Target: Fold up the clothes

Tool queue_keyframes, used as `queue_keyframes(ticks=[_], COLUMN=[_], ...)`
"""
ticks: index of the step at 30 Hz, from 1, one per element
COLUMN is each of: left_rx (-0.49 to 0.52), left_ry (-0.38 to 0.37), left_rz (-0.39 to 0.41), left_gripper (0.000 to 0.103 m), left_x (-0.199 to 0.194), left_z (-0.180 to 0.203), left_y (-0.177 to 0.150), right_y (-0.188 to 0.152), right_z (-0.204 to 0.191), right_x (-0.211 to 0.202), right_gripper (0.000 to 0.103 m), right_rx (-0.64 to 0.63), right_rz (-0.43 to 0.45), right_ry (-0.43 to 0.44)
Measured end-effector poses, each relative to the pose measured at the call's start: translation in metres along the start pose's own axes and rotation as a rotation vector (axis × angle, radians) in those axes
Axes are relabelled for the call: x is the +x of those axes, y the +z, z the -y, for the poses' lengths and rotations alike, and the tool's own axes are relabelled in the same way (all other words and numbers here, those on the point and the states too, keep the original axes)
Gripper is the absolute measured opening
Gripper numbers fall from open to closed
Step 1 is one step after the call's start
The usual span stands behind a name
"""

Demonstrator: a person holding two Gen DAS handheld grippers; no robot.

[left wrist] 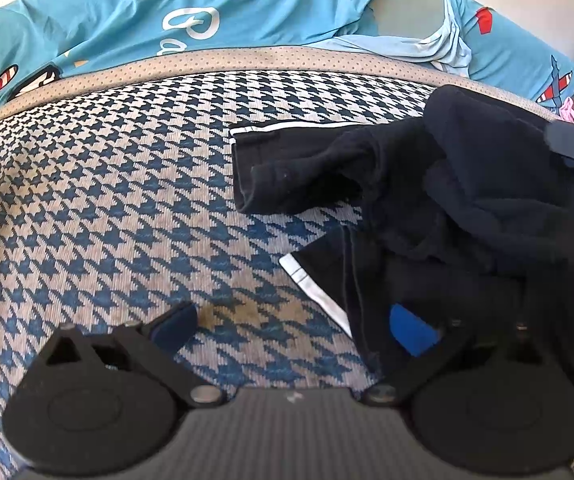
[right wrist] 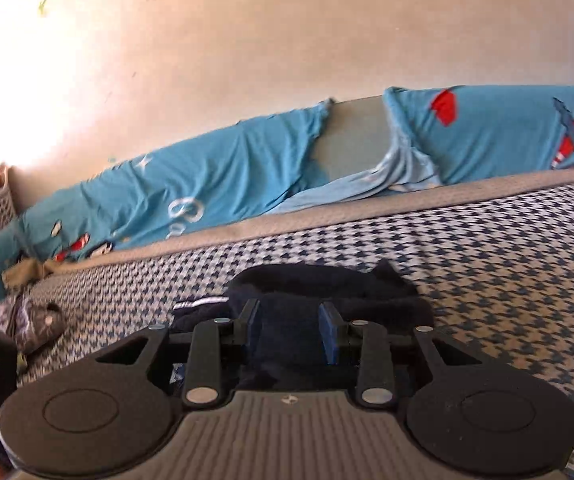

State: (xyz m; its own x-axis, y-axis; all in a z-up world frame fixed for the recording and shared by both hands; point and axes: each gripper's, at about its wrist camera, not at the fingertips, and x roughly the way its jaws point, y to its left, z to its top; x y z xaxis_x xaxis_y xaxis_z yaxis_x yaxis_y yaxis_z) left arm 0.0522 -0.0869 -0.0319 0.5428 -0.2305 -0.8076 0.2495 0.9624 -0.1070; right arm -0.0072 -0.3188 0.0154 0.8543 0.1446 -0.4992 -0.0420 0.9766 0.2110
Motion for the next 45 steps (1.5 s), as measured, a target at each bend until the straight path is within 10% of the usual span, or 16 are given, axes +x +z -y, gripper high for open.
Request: queue_keyframes(ticks=[10,15,26,35,45], left_rx=[-0.035,-0.046,-0.018,0.018,-0.046], left_ry=[-0.028,-0.033,-0.016,0.028,0.084], left_rz=[-0.007,-0.01,-0.009,0.015,0.059], left_gripper=[0.103,0.103,0.103,0.103,0.103], left_x=[-0.004,-0.005,-0.003,-0.013,-0.04], left_z=[-0.009,-0.011,-0.007,-0.009,-0.018], left_y=[0.001,0.002,0.001,-0.014,-0.055], right_y=[-0.002,-0.011,-0.019,0.001,-0.01], right_z=[-0.033,-0.041,-0.025,0.026,0.102], right_x=[0.019,0.043,0.054,0.021,0.006], right_gripper=[0.073,0.074,0.011,0.009,0.009], right_rx=[-0.2,-0.293,-0.258,-0.06,0.299], right_rz=[0.064,-0.014,-0.065,0.051,-0.126], right_ry=[-0.1,-0.149,-0.222,-0.412,-0.517])
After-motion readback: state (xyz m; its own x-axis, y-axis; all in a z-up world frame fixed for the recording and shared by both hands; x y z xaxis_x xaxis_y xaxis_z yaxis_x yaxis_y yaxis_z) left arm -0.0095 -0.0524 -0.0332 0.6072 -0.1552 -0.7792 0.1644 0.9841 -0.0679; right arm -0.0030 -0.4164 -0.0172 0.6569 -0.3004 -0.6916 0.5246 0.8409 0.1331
